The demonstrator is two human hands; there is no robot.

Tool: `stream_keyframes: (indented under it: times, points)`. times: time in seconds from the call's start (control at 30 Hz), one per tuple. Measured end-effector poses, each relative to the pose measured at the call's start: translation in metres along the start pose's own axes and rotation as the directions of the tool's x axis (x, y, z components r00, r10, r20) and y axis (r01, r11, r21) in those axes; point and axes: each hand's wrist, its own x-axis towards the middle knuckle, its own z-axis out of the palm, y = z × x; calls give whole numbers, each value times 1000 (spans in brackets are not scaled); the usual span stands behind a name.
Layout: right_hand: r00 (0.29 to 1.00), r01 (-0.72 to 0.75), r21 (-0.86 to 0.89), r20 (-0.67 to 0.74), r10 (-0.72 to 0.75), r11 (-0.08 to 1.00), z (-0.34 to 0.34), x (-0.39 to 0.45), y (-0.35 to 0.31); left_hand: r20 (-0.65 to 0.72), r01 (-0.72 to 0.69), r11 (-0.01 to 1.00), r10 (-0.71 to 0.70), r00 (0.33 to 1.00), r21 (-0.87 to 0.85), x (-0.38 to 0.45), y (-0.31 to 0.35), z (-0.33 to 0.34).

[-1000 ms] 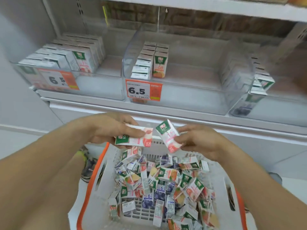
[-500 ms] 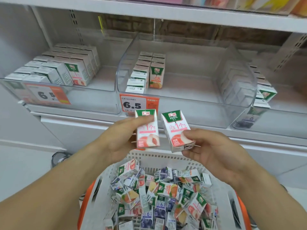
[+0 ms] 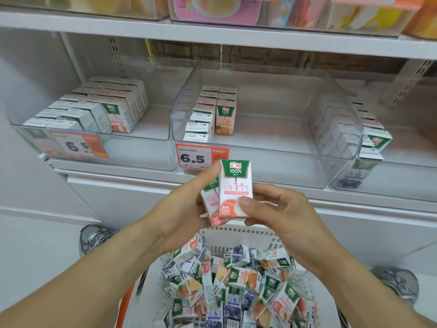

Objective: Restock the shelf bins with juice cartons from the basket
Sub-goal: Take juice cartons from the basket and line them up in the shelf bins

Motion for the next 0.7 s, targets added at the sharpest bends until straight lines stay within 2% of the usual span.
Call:
stream_keyframes:
  times: [0.1, 0.23, 0.4, 0.47, 0.57, 0.7]
  points:
    - [997, 69, -22, 26, -68, 997, 2, 0, 0, 47, -59, 998, 58, 997, 26, -2, -2, -2]
    - [988, 137, -27, 77, -134, 990, 2, -1, 3, 26, -87, 995, 86, 996, 47, -4, -4, -2]
    - [979, 202, -327, 71, -190, 923, 4, 1, 6, -26, -89, 994, 90, 996, 60, -1, -7, -6]
    - [981, 191, -384, 93, -167, 903, 5, 2, 7, -22, -78, 995, 79, 997, 60, -2, -6, -9]
    - [980, 184, -378, 139, -141, 908, 8, 3, 9, -10, -82, 993, 83, 996, 88, -2, -4, -15]
    - [982, 118, -267, 177, -71, 957, 9, 4, 9, 5, -142, 958, 145, 989, 251, -6, 0, -26]
